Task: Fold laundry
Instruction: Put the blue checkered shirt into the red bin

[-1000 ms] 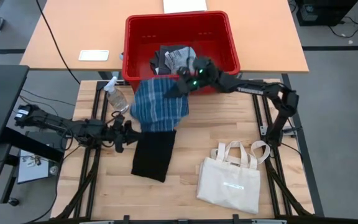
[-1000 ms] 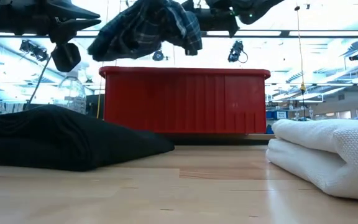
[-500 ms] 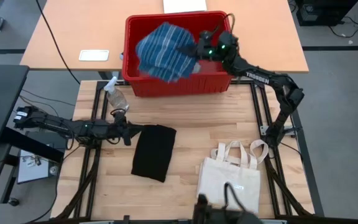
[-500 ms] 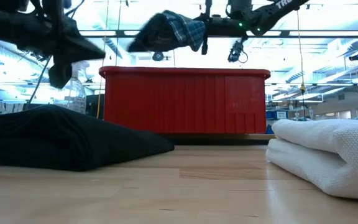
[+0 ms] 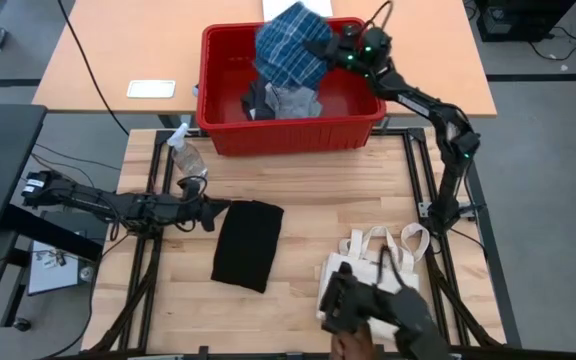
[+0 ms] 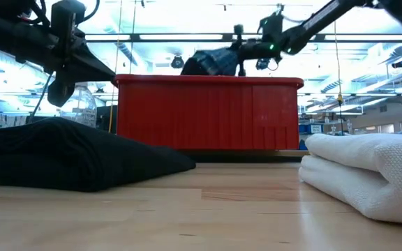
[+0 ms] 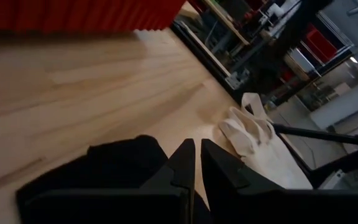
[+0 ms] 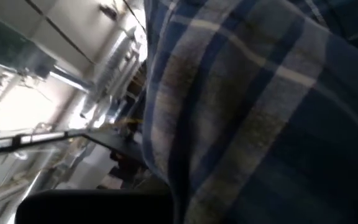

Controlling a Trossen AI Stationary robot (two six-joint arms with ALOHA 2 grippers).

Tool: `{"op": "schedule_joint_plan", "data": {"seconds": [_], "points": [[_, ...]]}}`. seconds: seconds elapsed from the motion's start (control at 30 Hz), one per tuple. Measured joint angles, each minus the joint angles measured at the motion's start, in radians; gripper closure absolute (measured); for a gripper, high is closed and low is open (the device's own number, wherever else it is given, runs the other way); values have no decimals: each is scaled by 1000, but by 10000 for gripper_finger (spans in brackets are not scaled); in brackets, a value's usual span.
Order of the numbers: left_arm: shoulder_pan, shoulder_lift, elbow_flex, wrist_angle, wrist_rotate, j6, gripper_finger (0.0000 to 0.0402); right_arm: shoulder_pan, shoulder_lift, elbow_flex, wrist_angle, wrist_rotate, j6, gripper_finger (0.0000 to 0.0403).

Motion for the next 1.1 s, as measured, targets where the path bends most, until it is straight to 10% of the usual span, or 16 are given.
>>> {"op": "schedule_joint_plan", "data": {"seconds": [0.37,0.63,1.1], "points": [[0,0,0,-23,78,-38,370,14,333,196,-11,-99,121,355],[0,0,0,-38,99,-56,370,13,398,281,-432,-27,38,339],[0,0,0,-55,99,-49,370,-50,321,279,-623,-48,-93,139]]}}
